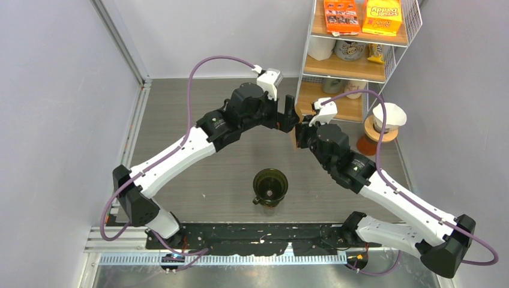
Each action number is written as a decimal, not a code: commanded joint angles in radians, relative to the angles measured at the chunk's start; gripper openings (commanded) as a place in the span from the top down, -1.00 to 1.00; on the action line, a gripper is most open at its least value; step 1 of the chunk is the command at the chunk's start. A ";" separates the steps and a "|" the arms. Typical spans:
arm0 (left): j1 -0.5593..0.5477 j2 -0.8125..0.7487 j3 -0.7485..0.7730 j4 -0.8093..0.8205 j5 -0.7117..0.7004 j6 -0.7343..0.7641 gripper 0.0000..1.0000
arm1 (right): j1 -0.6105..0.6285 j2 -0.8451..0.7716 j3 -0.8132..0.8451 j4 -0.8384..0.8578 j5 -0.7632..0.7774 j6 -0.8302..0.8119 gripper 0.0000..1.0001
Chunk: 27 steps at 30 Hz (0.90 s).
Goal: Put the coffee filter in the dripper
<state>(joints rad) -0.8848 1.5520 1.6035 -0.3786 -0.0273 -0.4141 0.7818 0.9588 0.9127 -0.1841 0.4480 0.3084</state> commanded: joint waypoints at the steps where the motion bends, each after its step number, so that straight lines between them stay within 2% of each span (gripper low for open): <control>1: -0.025 0.009 0.042 0.025 -0.130 -0.012 -0.99 | 0.017 0.015 0.047 0.061 0.030 -0.002 0.90; 6: -0.032 0.010 0.044 -0.005 -0.234 0.003 -0.99 | 0.024 0.005 0.048 0.059 0.039 -0.001 0.89; 9: -0.032 0.003 0.039 -0.025 -0.251 0.014 -0.99 | 0.024 0.002 0.052 0.044 0.057 -0.001 0.89; 17: -0.034 -0.001 0.023 -0.024 -0.246 0.017 -0.99 | 0.024 -0.002 0.058 0.036 0.054 0.009 0.89; 22: -0.038 0.033 0.054 -0.030 -0.175 0.046 -0.99 | 0.024 0.002 0.058 0.057 0.042 0.007 0.89; 27: -0.044 0.067 0.094 -0.086 -0.200 0.067 -0.95 | 0.025 -0.004 0.068 0.058 0.074 0.014 0.89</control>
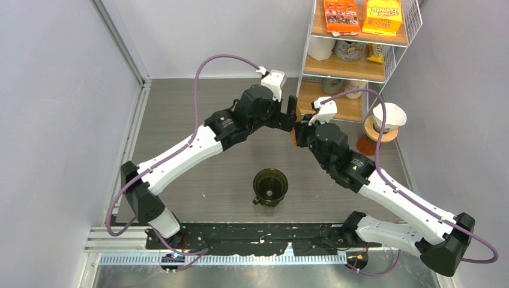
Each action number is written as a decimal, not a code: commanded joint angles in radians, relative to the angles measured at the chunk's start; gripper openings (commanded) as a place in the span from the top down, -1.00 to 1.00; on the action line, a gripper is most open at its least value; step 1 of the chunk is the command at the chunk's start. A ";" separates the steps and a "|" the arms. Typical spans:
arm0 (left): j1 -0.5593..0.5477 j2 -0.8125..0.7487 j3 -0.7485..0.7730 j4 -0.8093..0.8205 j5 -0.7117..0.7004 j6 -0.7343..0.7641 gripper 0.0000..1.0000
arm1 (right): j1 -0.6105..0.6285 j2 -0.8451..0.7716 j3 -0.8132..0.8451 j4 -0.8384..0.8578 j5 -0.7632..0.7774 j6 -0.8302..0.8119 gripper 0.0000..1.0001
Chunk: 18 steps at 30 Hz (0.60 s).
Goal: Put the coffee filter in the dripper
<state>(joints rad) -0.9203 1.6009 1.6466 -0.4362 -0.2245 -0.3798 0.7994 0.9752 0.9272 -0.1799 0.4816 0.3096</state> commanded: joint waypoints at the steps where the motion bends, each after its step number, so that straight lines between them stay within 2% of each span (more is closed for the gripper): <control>1: -0.010 0.024 0.057 -0.032 -0.014 0.030 -0.93 | 0.007 -0.021 0.054 0.056 0.043 0.016 0.90; 8: -0.024 0.048 0.086 -0.051 -0.095 0.021 -0.71 | 0.007 -0.017 0.054 0.068 0.007 0.019 0.89; 18: -0.025 0.050 0.073 -0.020 -0.008 0.030 -0.25 | 0.007 0.005 0.062 0.069 0.039 0.013 0.89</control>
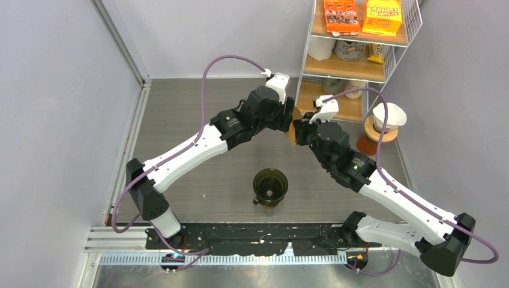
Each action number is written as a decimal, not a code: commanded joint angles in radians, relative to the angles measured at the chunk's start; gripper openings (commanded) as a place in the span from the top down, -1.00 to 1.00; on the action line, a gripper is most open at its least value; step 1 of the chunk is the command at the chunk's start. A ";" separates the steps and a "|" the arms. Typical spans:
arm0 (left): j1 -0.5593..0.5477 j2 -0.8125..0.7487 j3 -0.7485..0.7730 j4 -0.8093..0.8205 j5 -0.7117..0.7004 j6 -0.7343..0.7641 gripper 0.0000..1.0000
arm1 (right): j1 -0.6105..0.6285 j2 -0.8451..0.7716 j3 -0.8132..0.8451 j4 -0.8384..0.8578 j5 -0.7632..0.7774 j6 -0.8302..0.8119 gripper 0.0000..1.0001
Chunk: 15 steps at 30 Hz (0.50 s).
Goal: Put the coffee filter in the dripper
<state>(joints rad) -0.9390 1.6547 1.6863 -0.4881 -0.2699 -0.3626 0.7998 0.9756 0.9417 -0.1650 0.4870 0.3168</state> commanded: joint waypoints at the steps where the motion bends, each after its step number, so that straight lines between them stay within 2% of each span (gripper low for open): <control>1: -0.006 -0.005 0.030 0.029 0.040 0.014 -0.18 | 0.007 0.003 0.047 0.054 0.042 0.004 0.89; 9: -0.006 -0.025 0.012 0.030 0.063 0.026 0.37 | 0.007 0.016 0.045 0.050 0.087 -0.002 0.90; 15: -0.006 -0.042 0.000 0.009 0.039 0.038 0.51 | 0.006 0.035 0.058 0.021 0.145 -0.012 0.89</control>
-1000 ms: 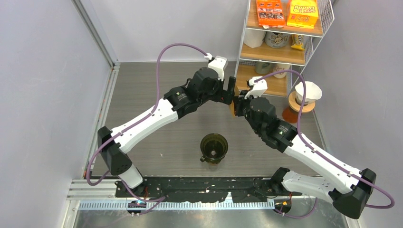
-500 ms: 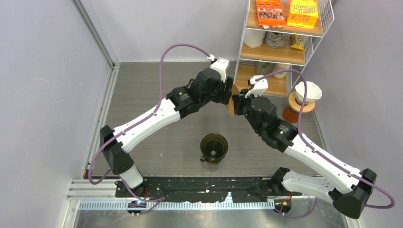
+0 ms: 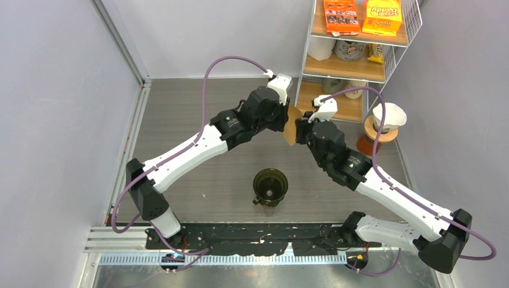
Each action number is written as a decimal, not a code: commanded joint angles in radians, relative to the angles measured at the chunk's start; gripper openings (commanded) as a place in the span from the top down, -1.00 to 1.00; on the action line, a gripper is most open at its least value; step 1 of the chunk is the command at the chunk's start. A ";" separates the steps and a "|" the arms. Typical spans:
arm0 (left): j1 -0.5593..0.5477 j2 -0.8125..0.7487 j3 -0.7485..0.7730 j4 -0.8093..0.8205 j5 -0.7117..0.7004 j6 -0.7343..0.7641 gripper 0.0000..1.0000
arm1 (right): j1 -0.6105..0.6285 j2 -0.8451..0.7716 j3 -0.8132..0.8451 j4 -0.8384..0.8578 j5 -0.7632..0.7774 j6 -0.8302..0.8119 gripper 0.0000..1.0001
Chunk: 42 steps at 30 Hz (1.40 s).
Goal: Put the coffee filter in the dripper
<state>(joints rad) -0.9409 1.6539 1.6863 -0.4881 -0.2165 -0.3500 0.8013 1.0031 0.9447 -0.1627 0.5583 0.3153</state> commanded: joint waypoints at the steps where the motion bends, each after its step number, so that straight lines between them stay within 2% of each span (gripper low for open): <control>1: -0.004 -0.043 -0.001 0.002 -0.025 0.028 0.53 | 0.005 0.010 0.062 0.002 0.091 -0.011 0.89; 5: -0.004 -0.048 0.001 -0.031 -0.064 0.035 0.56 | 0.005 0.019 0.079 -0.061 0.151 0.000 0.90; 11: -0.004 -0.045 0.008 -0.057 -0.066 0.039 1.00 | 0.004 0.022 0.079 -0.063 0.149 0.009 0.89; 19: -0.004 -0.069 0.006 -0.078 -0.048 0.054 1.00 | 0.005 0.066 0.097 -0.080 0.194 0.006 0.90; 27: -0.004 -0.079 0.027 -0.175 -0.084 0.140 1.00 | 0.004 0.098 0.123 -0.153 0.258 0.004 0.89; 35: -0.004 -0.068 0.041 -0.263 -0.187 0.220 1.00 | 0.005 0.096 0.129 -0.197 0.255 -0.047 0.89; 42: -0.004 -0.074 0.046 -0.259 -0.095 0.221 1.00 | 0.004 0.092 0.122 -0.188 0.185 -0.084 0.89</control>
<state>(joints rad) -0.9581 1.6260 1.6863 -0.6868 -0.2985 -0.1558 0.8257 1.1088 1.0435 -0.3145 0.6952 0.2832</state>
